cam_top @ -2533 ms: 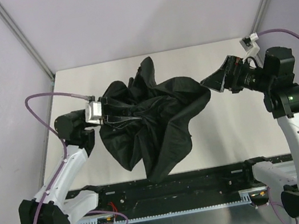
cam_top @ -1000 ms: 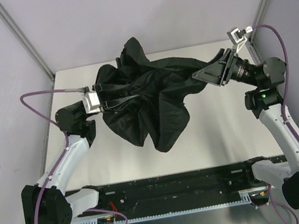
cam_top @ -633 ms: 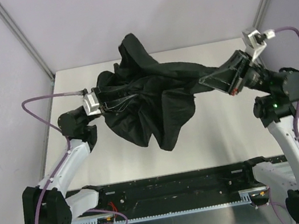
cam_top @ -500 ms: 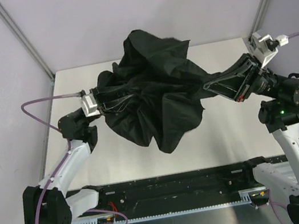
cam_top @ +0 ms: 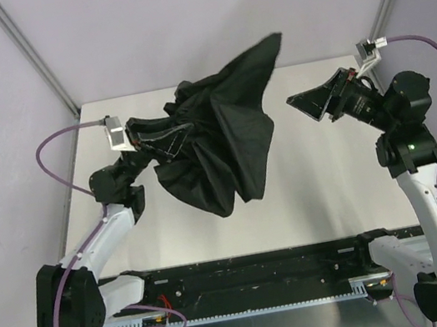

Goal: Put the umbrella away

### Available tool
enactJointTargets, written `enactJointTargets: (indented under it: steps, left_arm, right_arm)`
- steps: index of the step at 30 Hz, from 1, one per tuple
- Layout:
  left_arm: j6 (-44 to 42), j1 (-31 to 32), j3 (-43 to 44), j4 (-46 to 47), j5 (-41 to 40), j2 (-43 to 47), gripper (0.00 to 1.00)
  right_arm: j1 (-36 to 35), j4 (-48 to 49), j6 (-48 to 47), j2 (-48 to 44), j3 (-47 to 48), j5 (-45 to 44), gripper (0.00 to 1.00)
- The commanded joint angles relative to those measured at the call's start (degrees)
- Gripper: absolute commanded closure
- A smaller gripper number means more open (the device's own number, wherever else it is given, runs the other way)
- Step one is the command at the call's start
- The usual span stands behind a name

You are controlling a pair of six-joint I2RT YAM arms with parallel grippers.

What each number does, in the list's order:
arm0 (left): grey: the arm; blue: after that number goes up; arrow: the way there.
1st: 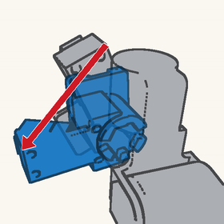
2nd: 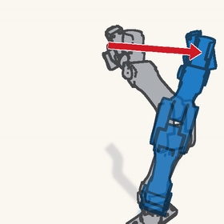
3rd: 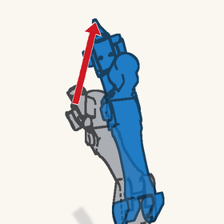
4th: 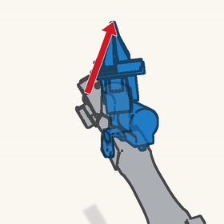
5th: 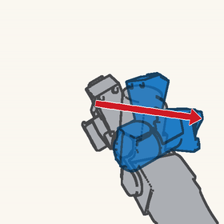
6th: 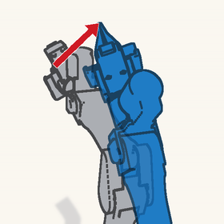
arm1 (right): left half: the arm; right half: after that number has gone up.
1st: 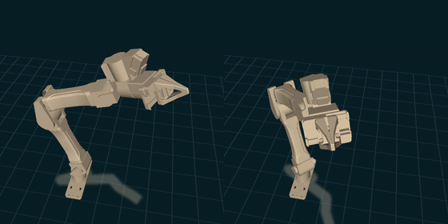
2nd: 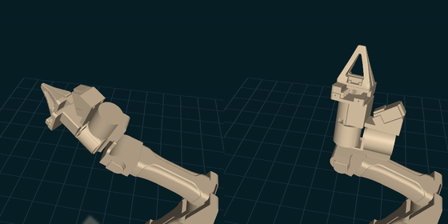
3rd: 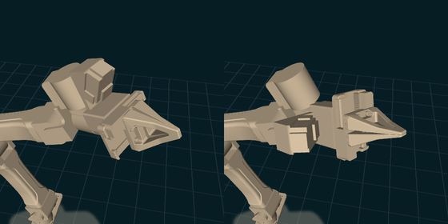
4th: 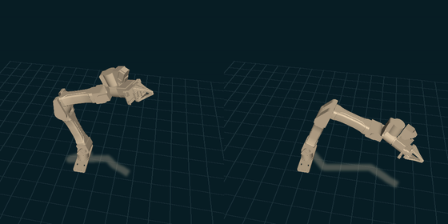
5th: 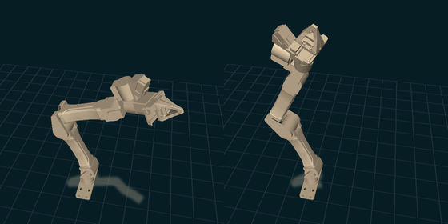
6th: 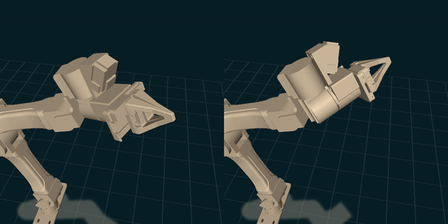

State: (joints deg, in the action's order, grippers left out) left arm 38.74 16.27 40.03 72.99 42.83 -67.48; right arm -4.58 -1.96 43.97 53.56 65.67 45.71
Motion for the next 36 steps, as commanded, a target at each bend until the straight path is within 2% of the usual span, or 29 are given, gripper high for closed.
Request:
enactJointTargets:
  steps: [1, 4, 7, 11, 14, 16, 19, 24, 27, 29, 30, 32, 33, 34, 36]
  left_arm:
    - [12.2, -0.1, -0.3, 12.0, -11.4, -0.3, 1.0]
    - [14.7, -0.2, -0.2, 11.5, -10.8, -1.1, 1.0]
    - [14.4, 0.0, -0.6, 11.3, -9.3, -1.2, 1.0]
    - [10.9, 1.1, -1.3, 11.3, -6.1, -0.5, 1.0]
    - [9.9, 1.4, -1.3, 11.3, -2.6, 0.1, 1.0]
    - [9.2, 1.6, -0.9, 11.3, 0.6, 0.6, 1.0]
    - [8.6, 1.7, -0.5, 11.4, 4.2, 1.6, 1.0]
    - [8.1, 2.3, 0.5, 11.5, 7.7, 2.2, 1.0]
    - [7.9, 2.7, 1.1, 11.8, 9.0, 2.0, 1.0]
    - [7.8, 2.8, 1.4, 12.0, 9.2, 1.7, 1.0]
    - [7.8, 2.9, 1.5, 12.1, 9.1, 1.5, 1.0]
    - [8.1, 3.0, 1.8, 12.1, 8.8, 1.0, 1.0]
    - [8.5, 3.2, 2.1, 12.2, 8.7, 0.8, 1.0]
    - [8.8, 3.4, 2.5, 12.3, 8.9, 0.5, 1.0]
    - [9.5, 4.0, 3.3, 12.8, 9.4, 0.1, 1.0]
  right_arm:
    - [-0.4, -25.3, -20.6, -5.2, 5.3, -17.1, 0.11]
    - [-5.6, -26.4, -22.3, -7.2, 7.5, -22.2, 0.19]
    - [-15.7, -24.2, -22.8, -6.2, 11.3, -26.9, 0.29]
    - [-30.0, -23.4, -27.0, 0.9, 17.0, -34.6, 0.49]
    - [-39.5, -23.8, -32.0, 7.4, 21.9, -40.5, 0.56]
    - [-42.5, -23.5, -33.5, 10.1, 23.9, -43.4, 0.59]
    - [-42.9, -23.7, -34.7, 11.8, 25.5, -45.1, 0.61]
    - [-38.8, -24.6, -34.3, 12.1, 23.3, -43.6, 0.68]
    - [-34.0, -22.4, -31.4, 9.1, 20.4, -36.3, 0.69]
    - [-29.2, -19.2, -28.2, 6.2, 18.5, -25.6, 0.59]
    - [-26.8, -17.9, -26.5, 4.9, 17.7, -21.0, 0.51]
    - [-23.1, -16.9, -24.6, 3.1, 17.1, -16.0, 0.37]
    - [-21.5, -17.1, -24.5, 2.7, 17.1, -15.2, 0.34]
    - [-20.2, -17.7, -24.7, 2.8, 17.1, -14.9, 0.34]
    - [-17.8, -19.1, -25.2, 3.6, 17.1, -14.3, 0.46]
